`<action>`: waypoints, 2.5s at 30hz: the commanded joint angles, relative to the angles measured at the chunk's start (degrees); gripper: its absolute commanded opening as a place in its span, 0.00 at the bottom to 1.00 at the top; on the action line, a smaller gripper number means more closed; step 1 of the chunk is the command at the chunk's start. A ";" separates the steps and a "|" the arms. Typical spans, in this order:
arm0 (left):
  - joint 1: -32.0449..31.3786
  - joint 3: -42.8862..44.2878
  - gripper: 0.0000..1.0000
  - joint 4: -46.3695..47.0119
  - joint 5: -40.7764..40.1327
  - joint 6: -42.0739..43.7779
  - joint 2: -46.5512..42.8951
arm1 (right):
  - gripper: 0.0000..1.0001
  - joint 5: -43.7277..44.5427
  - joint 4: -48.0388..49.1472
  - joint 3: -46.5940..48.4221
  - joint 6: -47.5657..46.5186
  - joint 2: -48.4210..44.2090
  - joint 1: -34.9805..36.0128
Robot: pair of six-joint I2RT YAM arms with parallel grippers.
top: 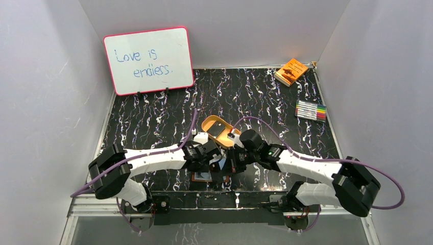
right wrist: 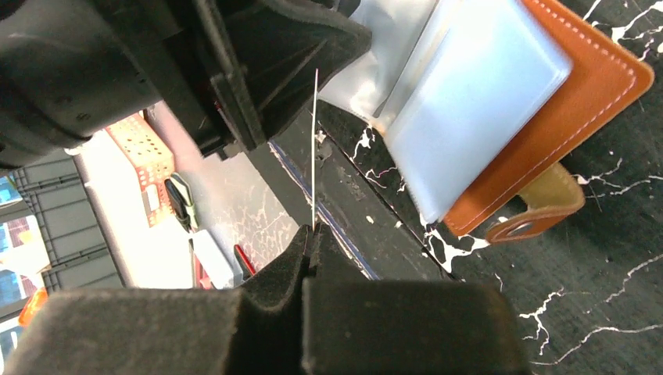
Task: Put the credit cards into the card holder
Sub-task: Turn over the card slot in the card holder, then insert the credit card into the card holder.
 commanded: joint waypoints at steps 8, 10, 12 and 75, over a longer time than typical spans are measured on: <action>0.27 -1.85 0.26 -4.23 -6.21 -5.11 -4.76 | 0.00 4.78 5.53 -1.77 3.79 0.89 0.29; 0.27 -1.89 0.24 -4.38 -6.57 -5.27 -5.03 | 0.00 4.83 6.41 -0.91 3.71 3.48 0.26; 0.26 -2.12 0.22 -4.55 -6.65 -5.49 -4.68 | 0.00 4.22 6.99 -0.30 3.46 5.74 0.21; 0.53 -16.91 0.19 -1.23 -3.55 -17.16 -12.59 | 0.00 2.92 20.59 -1.35 9.39 16.40 -0.65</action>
